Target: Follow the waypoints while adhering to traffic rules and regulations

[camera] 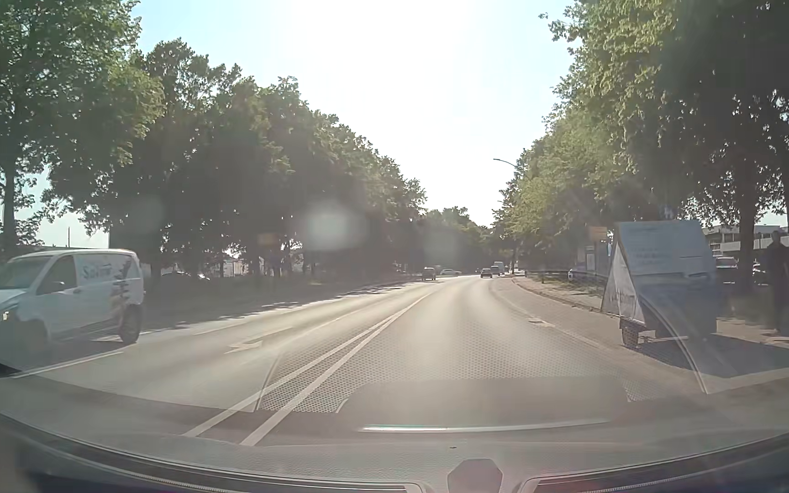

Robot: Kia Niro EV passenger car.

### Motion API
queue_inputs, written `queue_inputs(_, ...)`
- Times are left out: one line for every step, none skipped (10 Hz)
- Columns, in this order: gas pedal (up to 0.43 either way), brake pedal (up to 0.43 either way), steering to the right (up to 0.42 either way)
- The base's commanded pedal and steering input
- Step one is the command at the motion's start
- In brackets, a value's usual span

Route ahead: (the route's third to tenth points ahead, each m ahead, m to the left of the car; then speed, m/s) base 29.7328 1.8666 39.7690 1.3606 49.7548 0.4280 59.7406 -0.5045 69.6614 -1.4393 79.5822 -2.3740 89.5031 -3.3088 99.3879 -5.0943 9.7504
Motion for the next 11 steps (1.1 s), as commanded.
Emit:
queue_inputs(0.319, 0.006, 0.039)
queue_inputs(0.319, 0.006, 0.033)
queue_inputs(0.319, 0.006, 0.026)
queue_inputs(0.319, 0.006, 0.02)
queue_inputs(0.319, 0.006, 0.019)
queue_inputs(0.319, 0.006, 0.019)
queue_inputs(0.319, 0.006, 0.019)
queue_inputs(0.319, 0.006, 0.018)
queue_inputs(0.319, 0.006, 0.018)
queue_inputs(0.319, 0.006, 0.016)
queue_inputs(0.287, 0.006, 0.012)
